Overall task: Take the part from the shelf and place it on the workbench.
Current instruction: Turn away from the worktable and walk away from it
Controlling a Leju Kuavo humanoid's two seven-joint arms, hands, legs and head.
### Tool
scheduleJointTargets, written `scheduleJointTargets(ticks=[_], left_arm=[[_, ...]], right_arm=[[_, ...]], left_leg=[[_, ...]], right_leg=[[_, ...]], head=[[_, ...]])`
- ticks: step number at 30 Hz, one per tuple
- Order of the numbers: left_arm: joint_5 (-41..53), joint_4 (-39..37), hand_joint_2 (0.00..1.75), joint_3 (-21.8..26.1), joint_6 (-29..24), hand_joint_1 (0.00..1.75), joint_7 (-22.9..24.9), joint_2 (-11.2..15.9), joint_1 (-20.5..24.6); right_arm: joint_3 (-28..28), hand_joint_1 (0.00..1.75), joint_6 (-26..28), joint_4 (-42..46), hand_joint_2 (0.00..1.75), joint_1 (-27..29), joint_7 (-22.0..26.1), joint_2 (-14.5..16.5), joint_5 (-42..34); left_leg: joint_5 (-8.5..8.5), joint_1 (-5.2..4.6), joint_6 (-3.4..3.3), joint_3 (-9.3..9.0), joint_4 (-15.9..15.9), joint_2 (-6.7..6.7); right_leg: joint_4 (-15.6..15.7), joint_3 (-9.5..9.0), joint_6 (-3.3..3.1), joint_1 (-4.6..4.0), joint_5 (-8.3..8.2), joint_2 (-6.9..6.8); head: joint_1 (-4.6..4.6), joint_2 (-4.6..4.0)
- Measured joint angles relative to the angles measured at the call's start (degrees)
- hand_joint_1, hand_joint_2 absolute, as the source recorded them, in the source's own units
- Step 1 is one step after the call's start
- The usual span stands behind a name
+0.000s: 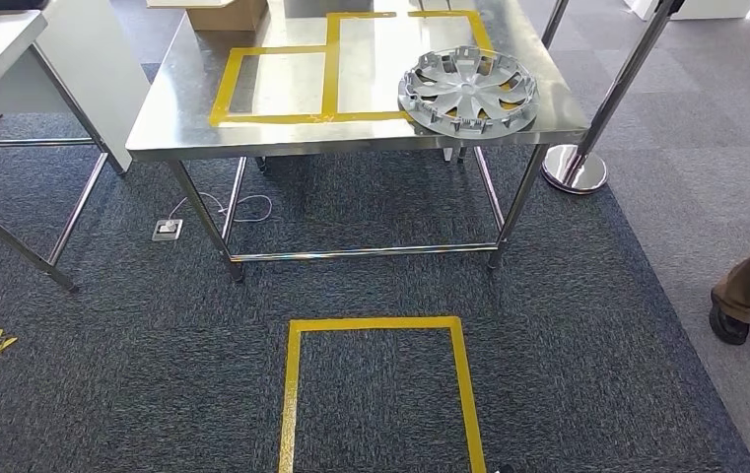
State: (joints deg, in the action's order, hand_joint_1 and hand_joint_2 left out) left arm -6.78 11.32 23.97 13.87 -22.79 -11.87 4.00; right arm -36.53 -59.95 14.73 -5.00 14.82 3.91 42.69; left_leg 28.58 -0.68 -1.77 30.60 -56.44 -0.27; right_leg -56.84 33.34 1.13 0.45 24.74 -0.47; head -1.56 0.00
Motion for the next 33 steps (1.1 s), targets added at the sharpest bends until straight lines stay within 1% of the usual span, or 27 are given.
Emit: scheduleJointTargets(ticks=[2, 3, 4, 5, 6, 7, 8, 9, 10, 11, 12, 13, 14, 16, 17, 18, 19, 20, 22, 23, 24, 25, 27, 28, 29, 30, 33], left_arm=[[0.00, 0.00, 0.00, 0.18, -0.05, 0.00, 0.11, 0.07, 0.00], [-0.01, 0.00, 0.00, 0.23, 0.02, 0.00, 0.15, 0.08, 0.00], [-0.01, 0.00, 0.00, 0.25, 0.18, 0.00, 0.17, 0.08, 0.00], [-0.01, 0.00, 0.00, 0.26, 0.40, 0.00, 0.17, 0.05, -0.02], [-0.01, 0.00, 0.00, 0.28, 0.65, 0.00, 0.17, 0.03, -0.03], [0.00, 0.00, 0.00, 0.29, 0.88, 0.00, 0.17, 0.01, -0.06], [0.00, -0.01, 0.00, 0.30, 1.01, 0.00, 0.17, -0.02, -0.07], [0.01, -0.03, 0.00, 0.31, 1.08, 0.00, 0.20, -0.03, -0.08], [0.08, -0.04, 0.00, 0.32, 1.02, 0.00, 0.25, -0.06, -0.08], [0.19, -0.06, 0.00, 0.32, 0.88, 0.00, 0.34, -0.09, -0.08], [0.32, -0.06, 0.00, 0.32, 0.71, 0.00, 0.45, -0.06, -0.05], [0.53, -0.06, 0.00, 0.32, 0.45, 0.00, 0.61, -0.06, 0.00], [0.69, -0.06, 0.00, 0.32, 0.23, 0.00, 0.74, -0.08, 0.05], [0.92, -0.07, 0.00, 0.32, -0.06, 0.00, 0.92, -0.13, 0.11], [0.93, -0.07, 0.00, 0.32, -0.05, 0.00, 0.95, -0.15, 0.10], [0.93, -0.07, 0.00, 0.32, 0.08, 0.00, 0.98, -0.14, 0.10], [0.92, -0.07, 0.00, 0.32, 0.29, 0.00, 0.97, -0.14, 0.11], [0.92, -0.07, 0.00, 0.32, 0.48, 0.00, 0.92, -0.13, 0.13], [0.89, -0.07, 0.00, 0.32, 0.90, 0.00, 0.67, -0.11, 0.21], [0.88, -0.07, 0.00, 0.32, 0.99, 0.00, 0.56, -0.10, 0.26], [0.92, -0.07, 0.00, 0.32, 0.98, 0.00, 0.41, -0.10, 0.29], [1.06, -0.07, 0.00, 0.32, 0.81, 0.00, 0.28, -0.09, 0.29], [1.43, -0.07, 0.00, 0.31, 0.15, 0.00, -0.10, -0.05, 0.22], [1.56, -0.07, 0.00, 0.31, -0.15, 0.00, -0.24, -0.03, 0.19], [1.61, -0.07, 0.00, 0.30, -0.46, 0.00, -0.27, 0.01, 0.18], [1.67, -0.07, 0.00, 0.31, -1.09, 0.00, -0.01, 0.02, 0.17], [2.21, -0.07, 0.00, 0.28, -2.86, 0.00, 0.56, -0.05, 0.05]], right_arm=[[0.03, 0.00, 0.00, -0.03, 0.00, -0.01, -0.14, -0.03, 0.02], [0.03, 0.00, 0.00, -0.04, 0.00, -0.01, -0.17, -0.05, 0.02], [0.04, 0.00, 0.00, -0.04, 0.00, -0.02, -0.17, -0.07, 0.01], [0.04, 0.00, 0.00, -0.05, 0.00, -0.02, -0.17, -0.09, 0.01], [0.05, 0.00, 0.00, -0.06, 0.00, 0.01, -0.16, -0.09, 0.00], [0.05, 0.00, 0.00, -0.07, 0.00, 0.05, -0.14, -0.09, -0.02], [0.04, 0.00, 0.00, -0.08, 0.00, 0.09, -0.11, -0.14, -0.04], [0.04, 0.00, 0.00, -0.09, 0.00, 0.14, -0.09, -0.20, -0.07], [0.03, 0.00, 0.00, -0.10, 0.00, 0.19, -0.06, -0.26, -0.11], [0.02, 0.00, 0.00, -0.10, 0.00, 0.23, -0.02, -0.33, -0.14], [0.02, 0.00, 0.00, -0.13, 0.00, 0.26, 0.02, -0.31, -0.19], [-0.01, 0.00, 0.00, -0.15, 0.00, 0.30, 0.12, -0.27, -0.27], [-0.04, 0.00, 0.01, -0.17, 0.00, 0.36, 0.24, -0.25, -0.32], [-0.15, 0.00, 0.02, -0.20, 0.00, 0.56, 0.45, -0.28, -0.40], [-0.20, 0.00, 0.02, -0.20, 0.00, 0.63, 0.50, -0.33, -0.40], [-0.25, 0.00, 0.02, -0.20, 0.00, 0.68, 0.55, -0.34, -0.41], [-0.30, 0.00, 0.02, -0.20, 0.00, 0.69, 0.61, -0.36, -0.43], [-0.33, 0.00, 0.02, -0.20, 0.00, 0.71, 0.65, -0.37, -0.46], [-0.39, 0.00, 0.02, -0.21, 0.00, 0.86, 0.71, -0.39, -0.51], [-0.40, 0.00, 0.02, -0.22, 0.00, 0.96, 0.74, -0.40, -0.55], [-0.45, 0.00, 0.02, -0.22, 0.00, 1.05, 0.81, -0.42, -0.67], [-0.55, 0.00, 0.02, -0.22, 0.00, 1.09, 0.91, -0.43, -0.89], [-0.96, 0.00, 0.02, -0.22, 0.00, 1.13, 1.31, -0.37, -1.63], [-1.27, 0.00, 0.02, -0.23, 0.00, 1.12, 1.51, -0.33, -2.01], [-1.55, 0.00, 0.02, -0.23, 0.00, 1.11, 1.68, -0.30, -2.28], [-1.81, 0.00, 0.02, -0.25, 0.00, 1.11, 1.77, -0.28, -2.36], [-2.24, 0.00, 0.02, -0.28, 0.00, 1.19, 1.66, -0.28, -2.12]], left_leg=[[-0.61, 0.15, -0.37, -0.21, 0.69, 0.13], [-1.05, 0.34, -0.57, -0.33, 1.19, 0.25], [-1.46, 0.56, -0.73, -0.38, 1.67, 0.39], [-1.74, 0.73, -0.80, -0.33, 1.93, 0.55], [-1.86, 0.78, -0.84, -0.11, 1.96, 0.61], [-1.96, 0.81, -0.75, 0.11, 1.93, 0.71], [-2.07, 0.86, -0.62, 0.28, 1.89, 0.80], [-2.15, 0.97, -0.43, 0.41, 1.80, 0.87], [-2.19, 1.16, -0.17, 0.52, 1.61, 0.91], [-2.12, 1.40, 0.18, 0.68, 1.25, 0.92], [-1.97, 1.50, 0.64, 0.93, 0.77, 0.88], [-1.78, 1.53, 1.13, 1.21, 0.22, 0.82], [-1.67, 1.51, 1.56, 1.44, -0.19, 0.76], [-1.81, 1.56, 2.20, 1.66, -0.42, 0.66], [-1.81, 1.72, 2.44, 1.74, -0.47, 0.65], [-1.25, 1.85, 2.64, 2.02, -1.03, 0.63], [0.07, 1.90, 2.78, 2.71, -2.62, 0.63], [2.09, 1.90, 2.86, 3.87, -5.44, 0.63], [6.45, 1.82, 2.88, 6.89, -13.20, 0.63], [7.61, 1.80, 2.83, 7.80, -16.07, 0.63], [7.69, 1.77, 2.70, 7.72, -16.97, 0.62], [6.73, 1.70, 2.46, 6.47, -15.50, 0.60], [3.51, 1.31, 1.49, 1.77, -7.75, 0.50], [2.41, 1.05, 1.03, -0.31, -3.92, 0.49], [1.84, 0.80, 0.77, -1.60, -1.35, 0.50], [1.78, 0.67, 1.00, -2.07, -0.14, 0.51], [1.63, 0.59, 1.87, -1.90, 0.20, 0.55]], right_leg=[[-0.01, 0.03, 0.32, -0.06, 0.00, 0.03], [-0.73, 0.34, 0.50, -0.07, 0.73, 0.07], [-2.52, 1.09, 0.70, -0.03, 2.14, 0.11], [-5.54, 2.32, 0.91, 0.11, 4.17, 0.15], [-9.39, 3.85, 1.19, 0.25, 6.38, 0.17], [-13.14, 5.22, 1.49, 0.44, 8.10, 0.18], [-15.51, 5.86, 1.77, 0.66, 8.97, 0.18], [-15.77, 5.42, 2.04, 0.90, 8.83, 0.18], [-13.53, 3.72, 2.32, 1.21, 7.70, 0.17], [-9.44, 1.13, 2.66, 1.58, 6.11, 0.16], [-5.56, -1.17, 2.92, 1.76, 5.09, 0.27], [-2.58, -2.78, 2.77, 1.85, 4.39, 0.48], [-1.11, -3.48, 2.44, 1.81, 4.25, 0.69], [-1.14, -3.17, 1.17, 1.53, 4.28, 1.01], [-1.25, -3.01, 0.69, 1.49, 4.13, 0.99], [-1.30, -2.82, 0.25, 1.47, 3.93, 0.98], [-1.30, -2.56, -0.17, 1.48, 3.69, 0.95], [-1.29, -2.28, -0.53, 1.45, 3.47, 0.92], [-1.30, -1.64, -1.00, 1.21, 3.14, 0.83], [-1.31, -1.40, -1.11, 1.08, 3.02, 0.78], [-1.32, -1.24, -1.16, 0.94, 2.90, 0.75], [-1.32, -1.17, -1.16, 0.82, 2.80, 0.75], [-1.31, -1.17, -1.03, 0.71, 2.62, 0.83], [-1.36, -1.12, -0.86, 0.61, 2.54, 0.87], [-1.40, -1.02, -0.65, 0.56, 2.45, 0.85], [-1.50, -0.87, -0.57, 0.54, 2.46, 0.80], [-1.47, -0.75, -0.40, 0.60, 2.41, 0.68]], head=[[0.00, 0.00], [0.06, 0.00], [0.14, 0.00], [0.22, 0.00], [0.28, 0.00], [0.29, 0.00], [0.28, 0.00], [0.28, 0.00], [0.28, 0.00], [0.29, 0.00], [0.34, 0.00], [0.37, 0.00], [0.37, 0.00], [0.36, 0.00], [0.36, 0.00], [0.37, 0.00], [0.32, 0.00], [0.28, 0.00], [0.22, 0.00], [0.23, 0.00], [0.23, 0.00], [0.23, 0.00], [0.25, 0.00], [0.26, 0.00], [0.27, 0.00], [0.29, 0.00], [0.33, 0.00]])
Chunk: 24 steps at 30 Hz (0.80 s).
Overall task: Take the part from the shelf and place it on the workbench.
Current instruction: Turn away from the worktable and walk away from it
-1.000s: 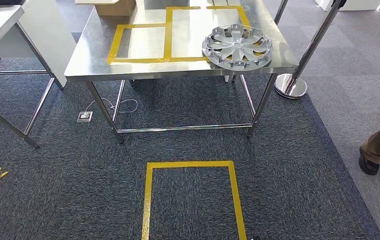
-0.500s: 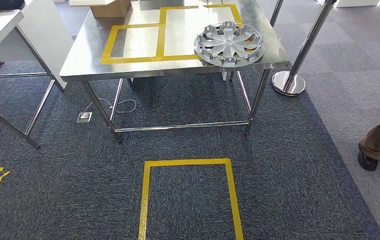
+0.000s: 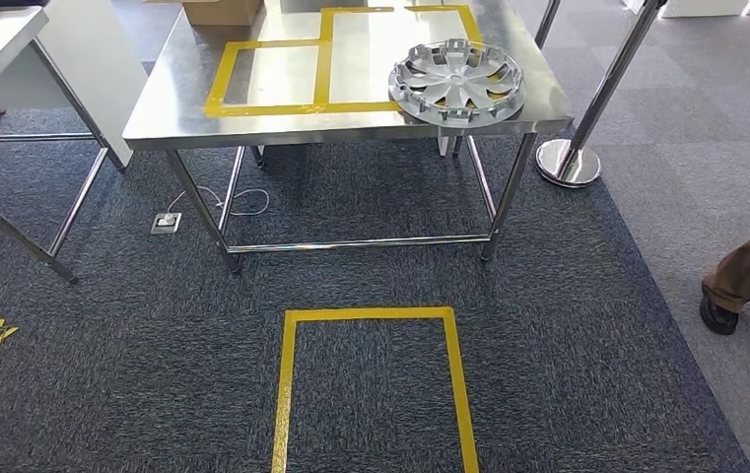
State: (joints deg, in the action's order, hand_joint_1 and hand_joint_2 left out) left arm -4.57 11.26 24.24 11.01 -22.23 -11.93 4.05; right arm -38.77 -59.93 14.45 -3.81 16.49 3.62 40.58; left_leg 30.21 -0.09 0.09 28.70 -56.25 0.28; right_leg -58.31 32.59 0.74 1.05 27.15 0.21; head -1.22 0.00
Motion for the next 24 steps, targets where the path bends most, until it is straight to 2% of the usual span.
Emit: scheduleJointTargets(ticks=[10, 12, 14, 15, 16, 18, 19, 20, 21, 22, 24], left_arm=[[0.98, 0.00, 0.00, -0.11, -0.57, 0.00, -2.56, 0.03, -0.01], [1.11, 0.00, 0.00, -0.11, -0.58, 0.00, -2.87, 0.04, -0.01], [1.20, 0.00, 0.00, -0.12, -0.59, 0.00, -3.14, 0.01, 0.02], [1.22, 0.00, 0.00, -0.12, -0.61, 0.00, -3.28, -0.02, 0.03], [1.22, 0.00, 0.00, -0.13, -0.63, 0.00, -3.41, -0.05, 0.03], [1.22, 0.00, 0.00, -0.12, -0.64, 0.00, -3.65, -0.10, -0.04], [1.22, 0.00, 0.00, -0.12, -0.64, 0.00, -3.75, -0.13, -0.07], [1.22, 0.00, 0.00, -0.11, -0.63, 0.00, -3.87, -0.14, -0.09], [1.22, 0.00, 0.00, -0.12, -0.61, 0.00, -3.97, -0.14, -0.09], [1.23, 0.00, 0.00, -0.13, -0.60, 0.00, -4.06, -0.15, -0.08], [1.28, 0.00, 0.00, -0.14, -0.55, 0.00, -4.16, -0.15, -0.07]], right_arm=[[-1.46, 0.00, 0.00, -0.17, 0.00, 0.16, -1.91, 0.06, -0.32], [-1.49, 0.00, 0.00, -0.19, 0.00, 0.17, -1.93, 0.11, -0.22], [-1.49, 0.00, 0.00, -0.20, 0.00, 0.17, -1.93, 0.11, 0.09], [-1.49, 0.00, 0.00, -0.20, 0.00, 0.17, -1.93, 0.09, 0.29], [-1.49, 0.00, 0.00, -0.20, 0.00, 0.17, -1.93, 0.07, 0.44], [-1.49, 0.00, 0.00, -0.20, 0.00, 0.13, -1.87, 0.05, 0.60], [-1.49, 0.00, 0.00, -0.20, 0.00, 0.09, -1.83, 0.04, 0.64], [-1.49, 0.00, 0.00, -0.21, 0.00, 0.05, -1.80, 0.01, 0.72], [-1.49, 0.00, 0.00, -0.20, 0.00, 0.03, -1.79, -0.04, 0.84], [-1.49, 0.00, 0.00, -0.21, 0.00, 0.04, -1.80, -0.12, 0.96], [-1.48, 0.00, 0.00, -0.22, 0.00, 0.12, -1.86, -0.18, 1.18]], left_leg=[[0.01, -0.51, -1.16, 0.34, -0.55, 0.01], [-0.02, -0.64, -1.54, 0.40, -0.63, 0.00], [-0.60, -0.44, -2.21, 0.28, -0.03, 0.16], [-0.95, -0.29, -2.58, 0.27, 0.34, 0.33], [-1.27, -0.12, -2.90, 0.29, 0.68, 0.55], [-1.46, -0.14, -3.13, 0.58, 0.75, 1.10], [-1.48, -0.19, -3.13, 0.68, 0.72, 1.42], [-1.47, -0.22, -3.10, 0.73, 0.68, 1.74], [-1.43, -0.20, -3.02, 0.71, 0.61, 2.02], [-1.33, -0.11, -2.86, 0.66, 0.48, 2.28], [-0.87, -0.07, -2.15, 0.68, -0.14, 2.72]], right_leg=[[0.94, -0.30, 1.35, 0.45, -0.97, 0.03], [1.11, -0.33, 1.72, 0.57, -1.14, 0.05], [1.06, -0.24, 2.15, 0.59, -1.06, 0.10], [0.12, 0.22, 2.29, 0.56, -0.30, 0.11], [-2.00, 1.20, 2.35, 0.54, 1.12, 0.10], [-9.39, 4.47, 2.45, 0.53, 5.13, 0.08], [-13.00, 5.97, 2.54, 0.54, 6.57, 0.06], [-15.10, 6.70, 2.60, 0.56, 7.08, 0.03], [-14.89, 6.30, 2.63, 0.59, 6.47, -0.06], [-12.39, 4.81, 2.62, 0.64, 4.97, -0.26], [-4.36, 0.62, 2.47, 0.65, 1.88, -1.50]], head=[[-0.04, 0.00], [-0.05, 0.00], [-0.03, 0.00], [0.02, 0.00], [0.09, 0.00], [0.16, 0.00], [0.14, 0.00], [0.13, 0.00], [0.15, 0.00], [0.14, 0.00], [0.24, 0.00]])
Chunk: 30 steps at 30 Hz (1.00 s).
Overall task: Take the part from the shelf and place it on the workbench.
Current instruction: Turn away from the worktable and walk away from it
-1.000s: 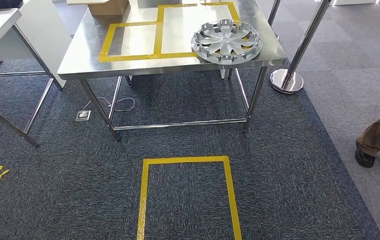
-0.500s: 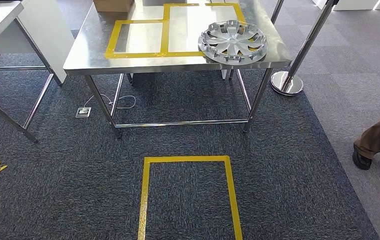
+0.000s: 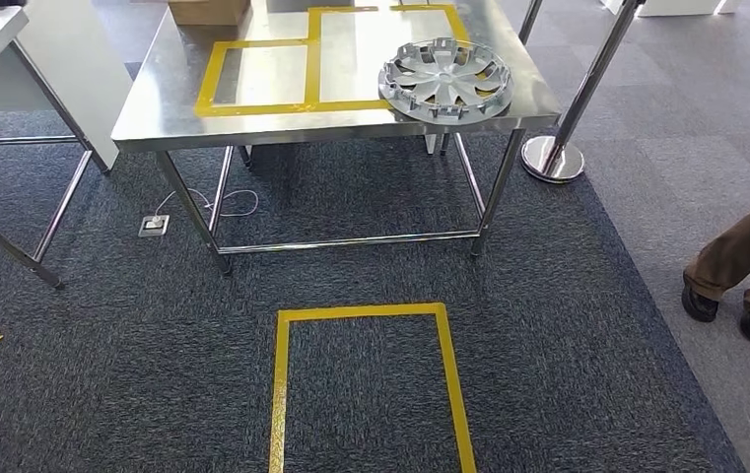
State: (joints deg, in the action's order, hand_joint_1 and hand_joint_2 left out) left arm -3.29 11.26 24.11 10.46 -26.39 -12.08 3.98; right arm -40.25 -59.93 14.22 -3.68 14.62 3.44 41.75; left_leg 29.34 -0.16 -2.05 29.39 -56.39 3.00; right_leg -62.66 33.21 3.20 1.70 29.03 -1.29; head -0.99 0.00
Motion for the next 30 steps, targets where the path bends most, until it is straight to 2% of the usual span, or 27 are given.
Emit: scheduleJointTargets(ticks=[1, 2, 5, 6, 8, 10, 11, 12, 13, 14, 16, 17, 18, 20, 22, 23, 25, 26, 27, 28, 30], left_arm=[[0.05, 0.00, 0.00, 0.00, 0.02, 0.00, -0.03, 0.00, 0.01], [0.10, 0.00, 0.00, 0.00, 0.04, 0.00, -0.04, 0.01, 0.02], [0.23, 0.00, 0.00, -0.02, 0.05, 0.00, -0.06, -0.01, 0.08], [0.27, 0.00, 0.00, -0.03, 0.05, 0.00, -0.06, -0.02, 0.09], [0.34, 0.00, 0.00, -0.04, 0.06, 0.00, -0.07, -0.02, 0.11], [0.37, 0.00, 0.00, -0.05, 0.12, 0.00, -0.23, -0.02, 0.14], [0.37, 0.00, 0.00, -0.06, 0.17, 0.00, -0.33, -0.01, 0.19], [0.38, 0.00, 0.00, -0.08, 0.21, 0.00, -0.42, -0.01, 0.24], [0.41, 0.00, 0.00, -0.11, 0.25, 0.00, -0.43, -0.01, 0.26], [0.43, 0.00, 0.00, -0.16, 0.25, 0.00, -0.42, -0.01, 0.24], [0.47, -0.01, 0.00, -0.32, 0.27, 0.00, -0.40, 0.03, 0.15], [0.47, -0.02, 0.00, -0.42, 0.30, 0.00, -0.42, 0.05, 0.12], [0.47, -0.02, 0.00, -0.51, 0.33, 0.00, -0.44, 0.07, 0.11], [0.49, -0.02, 0.00, -0.68, 0.38, 0.00, -0.46, 0.05, 0.10], [0.52, -0.02, 0.00, -0.85, 0.42, 0.00, -0.50, -0.02, 0.11], [0.53, -0.02, 0.00, -0.92, 0.43, 0.00, -0.52, -0.06, 0.08], [0.54, -0.02, 0.00, -0.97, 0.45, 0.00, -0.54, -0.07, -0.03], [0.54, -0.03, 0.00, -0.98, 0.45, 0.00, -0.54, -0.05, -0.07], [0.54, -0.03, 0.00, -0.98, 0.45, 0.00, -0.54, -0.04, -0.07], [0.54, -0.04, 0.00, -0.99, 0.45, 0.00, -0.54, -0.03, -0.07], [0.54, -0.04, 0.00, -1.01, 0.45, 0.00, -0.54, -0.05, -0.06]], right_arm=[[0.00, 0.00, 0.00, -0.02, 0.00, 0.03, -0.03, 0.03, 0.06], [0.00, 0.00, 0.00, -0.03, 0.00, 0.07, -0.05, 0.07, 0.17], [0.01, 0.00, 0.00, -0.07, 0.00, 0.29, -0.07, 0.11, 0.52], [0.01, 0.00, 0.00, -0.08, 0.00, 0.33, -0.07, 0.08, 0.58], [-0.01, 0.00, 0.00, -0.08, 0.00, 0.23, -0.07, 0.02, 0.63], [-0.01, 0.00, 0.00, -0.08, 0.00, 0.23, -0.07, 0.02, 0.72], [-0.01, 0.00, 0.00, -0.08, 0.00, 0.28, -0.07, 0.02, 0.80], [-0.01, 0.00, 0.00, -0.08, 0.00, 0.33, -0.07, 0.01, 0.86], [-0.01, 0.00, 0.00, -0.08, 0.00, 0.33, -0.07, 0.01, 0.90], [-0.01, 0.00, 0.00, -0.08, 0.00, 0.32, -0.07, 0.02, 0.93], [-0.01, 0.00, 0.00, -0.08, 0.00, 0.25, -0.05, 0.11, 0.93], [-0.01, 0.00, 0.00, -0.08, 0.00, 0.20, -0.05, 0.16, 0.93], [-0.01, 0.00, 0.00, -0.08, 0.00, 0.18, -0.04, 0.19, 0.93], [-0.01, 0.00, 0.00, -0.08, 0.00, 0.17, -0.02, 0.20, 0.93], [-0.01, 0.00, 0.01, -0.08, 0.00, 0.15, 0.00, 0.15, 0.98], [-0.01, 0.00, 0.01, -0.08, 0.00, 0.08, 0.00, 0.10, 1.00], [-0.01, 0.00, 0.02, -0.08, 0.00, -0.01, 0.02, -0.01, 1.04], [-0.02, 0.00, 0.02, -0.08, 0.00, -0.04, 0.04, -0.04, 1.04], [-0.02, 0.00, 0.02, -0.08, 0.00, -0.06, 0.07, -0.06, 1.05], [-0.03, 0.00, 0.04, -0.08, 0.00, -0.06, 0.08, -0.08, 1.07], [-0.03, 0.00, 0.54, -0.08, 0.00, 0.02, 0.03, -0.14, 1.17]], left_leg=[[0.24, -0.08, 0.41, 0.10, -0.35, 0.19], [0.40, -0.20, 0.77, 0.19, -0.61, 0.38], [0.52, -0.09, 1.48, 0.27, -0.75, 0.73], [1.10, 0.05, 1.78, 0.52, -1.33, 0.25], [4.06, 0.28, 2.31, 2.54, -5.74, -1.34], [7.68, 0.34, 2.53, 6.18, -13.43, -2.31], [8.43, 0.34, 2.54, 7.45, -16.15, -2.40], [8.13, 0.33, 2.48, 7.82, -17.01, -2.44], [6.75, 0.34, 2.37, 7.02, -15.53, -2.57], [4.69, 0.33, 2.18, 5.25, -12.08, -2.96], [1.50, 0.34, 1.73, 1.46, -4.24, -5.16], [0.85, 0.29, 1.59, 0.42, -1.84, -6.07], [0.79, 0.20, 1.49, 0.09, -0.82, -6.64], [0.57, 0.13, 1.10, 0.19, -0.54, -5.95], [0.14, 0.32, 0.36, 0.16, -0.18, -4.88], [-0.02, 0.42, 0.05, 0.16, -0.02, -4.23], [-0.06, 0.23, -0.20, 0.30, -0.03, -2.89], [-0.06, 0.12, -0.25, 0.36, -0.04, -2.21], [-0.05, 0.04, -0.29, 0.37, -0.06, -1.58], [-0.02, -0.01, -0.28, 0.33, -0.07, -1.04], [0.09, -0.08, -0.14, 0.13, -0.10, -0.15]], right_leg=[[2.76, -1.35, -0.31, -0.07, -0.75, -0.39], [4.15, -1.96, -0.67, -0.19, -0.91, -0.64], [4.15, -1.66, -1.90, -0.39, -0.90, 0.23], [4.18, -1.56, -2.26, -0.32, -1.03, 0.55], [4.25, -1.30, -2.84, -0.12, -1.30, 1.14], [4.24, -0.96, -3.16, -0.14, -1.47, 1.74], [4.23, -0.87, -3.20, -0.16, -1.52, 2.08], [4.23, -0.84, -3.21, -0.17, -1.57, 2.46], [4.23, -0.87, -3.16, -0.17, -1.62, 2.92], [4.23, -0.93, -3.07, -0.16, -1.68, 3.44], [4.19, -0.82, -2.70, -0.16, -1.86, 4.40], [4.18, -0.61, -2.39, -0.15, -2.01, 4.81], [4.20, -0.37, -2.01, -0.09, -2.19, 5.20], [4.38, -0.01, -1.21, 0.07, -2.55, 5.79], [2.97, 0.80, -0.74, -0.02, -1.58, 4.59], [0.57, 1.91, -0.61, -0.11, -0.12, 3.63], [-6.98, 5.24, -0.38, -0.23, 3.67, 2.43], [-10.31, 6.61, -0.30, -0.24, 4.91, 2.26], [-11.81, 7.04, -0.29, -0.24, 5.12, 2.12], [-10.87, 6.25, -0.36, -0.24, 4.26, 1.93], [-3.35, 1.97, -0.74, -0.28, 0.92, 0.69]], head=[[-0.02, 0.00], [-0.08, 0.00], [-0.28, 0.00], [-0.31, 0.00], [-0.39, 0.00], [-0.43, 0.00], [-0.43, 0.00], [-0.43, 0.00], [-0.42, 0.00], [-0.43, 0.00], [-0.40, 0.00], [-0.39, 0.00], [-0.39, 0.00], [-0.40, 0.00], [-0.16, 0.00], [0.02, 0.00], [0.29, 0.00], [0.29, 0.00], [0.29, 0.00], [0.29, 0.00], [0.33, 0.00]])
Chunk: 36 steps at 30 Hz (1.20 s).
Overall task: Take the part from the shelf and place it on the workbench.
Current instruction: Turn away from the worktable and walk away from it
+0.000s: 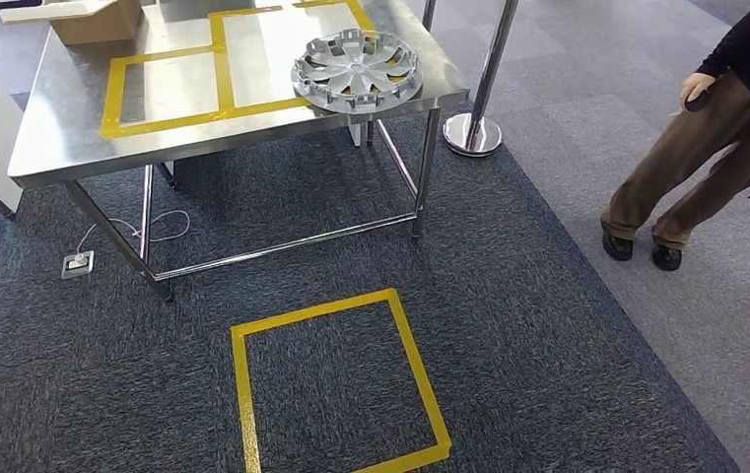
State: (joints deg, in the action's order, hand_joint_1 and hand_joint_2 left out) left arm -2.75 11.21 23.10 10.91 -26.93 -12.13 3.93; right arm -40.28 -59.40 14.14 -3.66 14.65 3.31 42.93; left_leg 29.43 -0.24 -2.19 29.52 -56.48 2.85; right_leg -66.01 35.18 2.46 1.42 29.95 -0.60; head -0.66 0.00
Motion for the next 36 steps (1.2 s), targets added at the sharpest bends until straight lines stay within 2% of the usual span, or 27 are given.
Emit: scheduleJointTargets(ticks=[2, 3, 5, 7, 8, 10, 11, 12, 13, 14, 16, 17, 18, 19, 20, 21, 23, 25, 26, 27, 28, 29, 30, 31, 33, 34, 36], left_arm=[[0.01, 0.00, 0.00, -0.02, 0.00, 0.00, 0.00, -0.02, 0.01], [0.02, 0.00, 0.00, -0.02, 0.00, 0.00, 0.00, -0.03, 0.01], [0.04, 0.01, 0.00, -0.03, 0.01, 0.00, 0.00, -0.05, 0.08], [0.15, 0.02, 0.00, -0.04, 0.04, 0.00, -0.01, -0.09, 0.17], [0.24, 0.03, 0.00, -0.04, 0.06, 0.00, -0.02, -0.09, 0.19], [0.39, 0.02, 0.00, -0.04, 0.14, 0.00, -0.09, -0.04, 0.16], [0.42, 0.02, 0.00, -0.04, 0.23, 0.00, -0.18, 0.00, 0.17], [0.43, 0.02, 0.00, -0.04, 0.33, 0.00, -0.26, 0.03, 0.19], [0.45, 0.02, 0.00, -0.04, 0.43, 0.00, -0.32, 0.04, 0.21], [0.48, 0.02, 0.00, -0.04, 0.49, 0.00, -0.35, 0.04, 0.21], [0.56, 0.01, 0.00, -0.05, 0.49, 0.00, -0.33, 0.04, 0.13], [0.59, -0.01, 0.00, -0.06, 0.48, 0.00, -0.31, 0.05, 0.10], [0.61, -0.03, 0.00, -0.06, 0.49, 0.00, -0.29, 0.06, 0.08], [0.64, -0.04, 0.00, -0.07, 0.49, 0.00, -0.26, 0.06, 0.08], [0.66, -0.04, 0.00, -0.09, 0.50, 0.00, -0.24, 0.05, 0.10], [0.69, -0.04, 0.00, -0.14, 0.51, 0.00, -0.22, 0.03, 0.12], [0.78, -0.04, 0.00, -0.29, 0.54, 0.00, -0.20, -0.03, 0.14], [0.86, -0.05, 0.00, -0.38, 0.55, 0.00, -0.16, -0.05, 0.06], [0.87, -0.06, 0.00, -0.39, 0.55, 0.00, -0.15, -0.05, 0.02], [0.90, -0.07, 0.00, -0.40, 0.56, 0.00, -0.15, -0.04, 0.01], [0.91, -0.07, 0.00, -0.40, 0.56, 0.00, -0.15, -0.03, 0.01], [0.93, -0.07, 0.00, -0.41, 0.57, 0.00, -0.15, -0.03, 0.02], [0.95, -0.07, 0.00, -0.41, 0.57, 0.00, -0.15, -0.04, 0.03], [0.95, -0.07, 0.00, -0.41, 0.57, 0.00, -0.15, -0.05, 0.04], [0.95, -0.07, 0.00, -0.41, 0.57, 0.00, -0.14, -0.05, 0.05], [0.95, -0.07, 0.00, -0.41, 0.57, 0.00, -0.13, -0.05, 0.08], [0.95, -0.07, 0.00, -0.42, 0.59, 0.00, -0.13, -0.05, 0.20]], right_arm=[[0.00, 0.00, 0.58, 0.00, 0.00, -0.02, -0.05, -0.01, -0.03], [0.00, 0.00, 0.69, 0.00, 0.00, -0.01, -0.05, 0.01, -0.10], [0.01, 0.00, 0.69, -0.01, 0.00, 0.17, -0.05, 0.07, -0.19], [0.00, 0.00, 0.70, -0.02, 0.00, 0.32, -0.04, 0.11, -0.22], [-0.01, 0.00, 0.71, -0.02, 0.00, 0.25, -0.02, 0.13, -0.25], [-0.02, 0.00, 0.73, -0.02, 0.00, 0.10, 0.02, 0.14, -0.27], [-0.02, 0.00, 0.73, -0.02, 0.00, 0.11, 0.04, 0.17, -0.27], [-0.02, 0.00, 0.73, -0.02, 0.00, 0.19, 0.05, 0.20, -0.27], [-0.03, 0.00, 0.73, -0.02, 0.00, 0.27, 0.06, 0.22, -0.29], [-0.04, 0.00, 0.73, -0.02, 0.00, 0.30, 0.06, 0.25, -0.35], [-0.16, 0.00, 0.74, -0.02, 0.00, 0.17, 0.06, 0.36, -0.51], [-0.25, 0.00, 0.74, -0.02, 0.00, 0.06, 0.06, 0.41, -0.58], [-0.34, 0.00, 0.75, -0.02, 0.00, -0.02, 0.07, 0.45, -0.63], [-0.46, 0.00, 0.76, -0.02, 0.00, -0.03, 0.07, 0.48, -0.67], [-0.59, 0.00, 0.76, -0.03, 0.00, 0.07, 0.08, 0.49, -0.70], [-0.72, 0.00, 0.78, -0.04, 0.00, 0.22, 0.09, 0.49, -0.75], [-0.95, 0.00, 1.29, -0.07, 0.00, 0.27, 0.14, 0.49, -0.88], [-1.12, 0.00, 1.83, -0.07, 0.00, 0.04, 0.23, 0.49, -1.08], [-1.21, 0.00, 1.87, -0.07, 0.00, -0.02, 0.32, 0.49, -1.16], [-1.29, 0.00, 1.87, -0.07, 0.00, 0.00, 0.42, 0.49, -1.23], [-1.36, 0.00, 1.87, -0.07, 0.00, 0.04, 0.50, 0.49, -1.25], [-1.39, 0.00, 1.87, -0.07, 0.00, 0.09, 0.56, 0.48, -1.23], [-1.40, 0.00, 1.87, -0.07, 0.00, 0.13, 0.59, 0.46, -1.21], [-1.40, 0.00, 1.87, -0.07, 0.00, 0.14, 0.60, 0.46, -1.17], [-1.40, 0.00, 1.87, -0.07, 0.00, 0.06, 0.61, 0.52, -1.13], [-1.40, 0.00, 1.87, -0.07, 0.00, 0.07, 0.62, 0.56, -1.10], [-1.40, 0.00, 1.87, -0.08, 0.00, 0.27, 0.63, 0.59, -1.00]], left_leg=[[0.21, -0.31, 0.43, -0.02, -0.18, 0.69], [0.26, -0.45, 0.67, 0.02, -0.25, 1.04], [0.28, -0.43, 1.17, -0.01, -0.27, 1.65], [1.32, -0.19, 1.82, 0.31, -1.36, 0.83], [2.80, -0.05, 2.15, 1.25, -3.52, -0.13], [6.73, 0.23, 2.59, 4.67, -10.84, -2.01], [8.26, 0.33, 2.74, 6.50, -14.65, -2.36], [8.72, 0.39, 2.81, 7.53, -16.86, -2.47], [8.05, 0.44, 2.84, 7.50, -16.92, -2.52], [6.35, 0.52, 2.84, 6.32, -14.68, -2.75], [2.32, 0.82, 2.79, 2.26, -6.49, -4.93], [1.17, 0.97, 2.75, 0.69, -3.11, -6.13], [0.74, 1.03, 2.66, -0.13, -1.18, -7.01], [0.83, 0.97, 2.47, -0.33, -0.54, -7.14], [0.80, 0.94, 2.16, -0.28, -0.45, -6.62], [0.63, 0.94, 1.75, -0.24, -0.37, -6.00], [0.32, 1.02, 0.84, -0.24, -0.13, -4.57], [0.30, 0.83, 0.30, -0.15, -0.08, -2.90], [0.35, 0.69, 0.18, -0.12, -0.09, -2.02], [0.38, 0.57, 0.13, -0.11, -0.10, -1.20], [0.42, 0.48, 0.11, -0.14, -0.11, -0.44], [0.48, 0.42, 0.14, -0.22, -0.12, 0.25], [0.58, 0.39, 0.24, -0.36, -0.13, 0.86], [0.72, 0.30, 0.42, -0.51, -0.14, 1.39], [1.06, -0.04, 0.98, -0.72, -0.26, 2.35], [1.14, -0.17, 1.24, -0.77, -0.29, 2.81], [1.30, -0.12, 1.78, -0.91, -0.32, 3.45]], right_leg=[[6.65, -3.41, -0.52, -0.25, -1.87, -1.43], [7.90, -3.94, -0.77, -0.43, -1.99, -1.73], [8.11, -3.85, -1.25, -0.60, -2.06, -1.07], [8.26, -3.74, -1.79, -0.38, -2.33, -0.35], [8.34, -3.65, -2.09, -0.19, -2.50, 0.04], [8.35, -3.29, -2.45, -0.04, -2.73, 0.82], [8.35, -3.13, -2.52, 0.00, -2.82, 1.27], [8.34, -3.04, -2.51, 0.03, -2.89, 1.73], [8.33, -3.02, -2.44, 0.09, -2.96, 2.28], [8.32, -3.04, -2.32, 0.18, -3.04, 2.93], [8.24, -2.98, -1.87, 0.24, -3.23, 4.30], [8.16, -2.80, -1.56, 0.19, -3.34, 4.97], [8.12, -2.54, -1.18, 0.16, -3.49, 5.54], [8.16, -2.28, -0.76, 0.16, -3.68, 6.09], [8.30, -2.00, -0.34, 0.27, -3.91, 6.66], [8.26, -1.78, -0.01, 0.35, -3.97, 6.48], [5.99, -0.48, 0.36, 0.27, -2.57, 4.37], [-0.88, 2.67, 0.50, 0.12, 1.09, 1.96], [-4.91, 4.44, 0.59, 0.11, 2.78, 1.59], [-7.78, 5.62, 0.63, 0.11, 3.70, 1.42], [-8.53, 5.72, 0.58, 0.11, 3.56, 1.28], [-6.84, 4.62, 0.45, 0.10, 2.43, 1.00], [-3.17, 2.53, 0.24, 0.07, 0.71, 0.39], [1.12, 0.18, 0.03, -0.04, -0.75, -0.86], [6.83, -2.83, -0.53, -0.35, -2.30, -2.57], [7.65, -3.15, -0.78, -0.54, -2.30, -2.81], [7.74, -2.92, -1.33, -0.61, -2.48, -1.72]], head=[[-0.06, 0.00], [-0.14, 0.00], [-0.27, 0.00], [-0.37, 0.00], [-0.46, 0.00], [-0.70, 0.00], [-0.69, 0.00], [-0.71, 0.00], [-0.70, 0.00], [-0.70, 0.00], [-0.71, 0.00], [-0.69, 0.00], [-0.67, 0.00], [-0.66, 0.00], [-0.64, 0.00], [-0.66, 0.00], [-0.32, 0.00], [0.01, 0.00], [0.04, 0.00], [0.03, 0.00], [0.04, 0.00], [0.03, 0.00], [0.04, 0.00], [0.07, 0.00], [-0.03, 0.00], [-0.13, 0.00], [-0.27, 0.00]])
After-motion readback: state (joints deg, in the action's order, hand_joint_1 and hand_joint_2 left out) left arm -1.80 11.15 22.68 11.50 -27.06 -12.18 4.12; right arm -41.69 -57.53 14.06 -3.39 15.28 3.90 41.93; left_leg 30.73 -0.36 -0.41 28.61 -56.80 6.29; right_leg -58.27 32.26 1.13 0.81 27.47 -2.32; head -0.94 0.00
